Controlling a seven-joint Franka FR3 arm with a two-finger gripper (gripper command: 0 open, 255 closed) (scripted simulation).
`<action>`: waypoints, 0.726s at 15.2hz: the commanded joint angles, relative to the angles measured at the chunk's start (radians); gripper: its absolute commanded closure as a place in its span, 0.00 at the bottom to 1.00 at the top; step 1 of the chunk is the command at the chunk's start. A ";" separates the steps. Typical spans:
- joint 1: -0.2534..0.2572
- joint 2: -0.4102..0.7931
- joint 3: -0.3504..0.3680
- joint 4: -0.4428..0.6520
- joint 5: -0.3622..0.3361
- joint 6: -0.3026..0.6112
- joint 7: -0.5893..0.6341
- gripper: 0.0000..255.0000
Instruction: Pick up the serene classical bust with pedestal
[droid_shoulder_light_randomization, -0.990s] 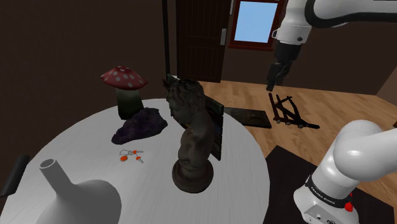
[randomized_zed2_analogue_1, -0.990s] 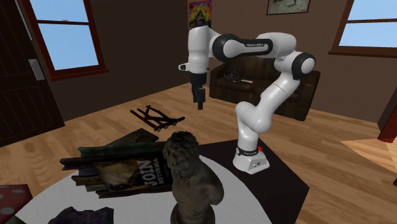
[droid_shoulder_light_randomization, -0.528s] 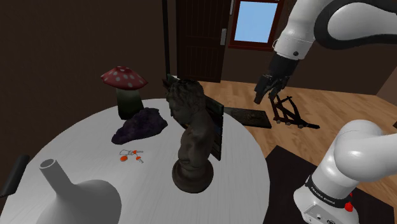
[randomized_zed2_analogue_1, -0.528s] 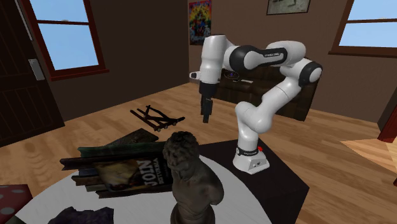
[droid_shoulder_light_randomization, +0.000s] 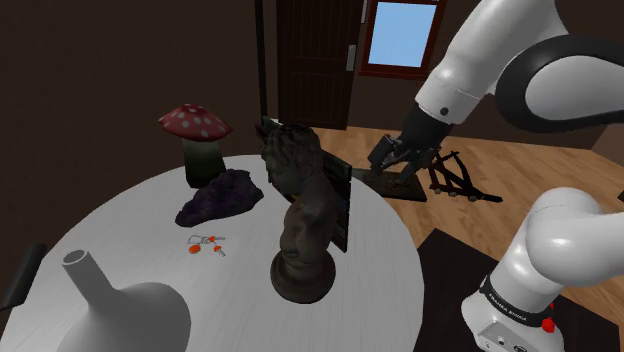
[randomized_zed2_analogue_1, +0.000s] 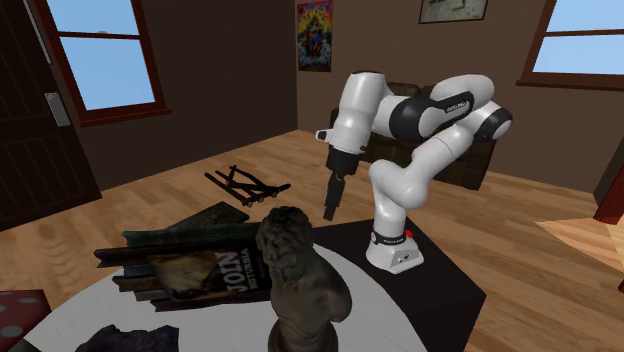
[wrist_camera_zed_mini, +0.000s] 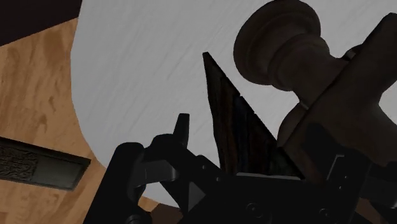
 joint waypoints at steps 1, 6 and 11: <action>0.000 0.013 0.072 -0.011 0.051 0.080 0.081 0.00; -0.042 0.087 0.264 0.026 0.141 0.259 0.281 0.00; -0.147 0.167 0.453 0.108 0.178 0.403 0.464 0.00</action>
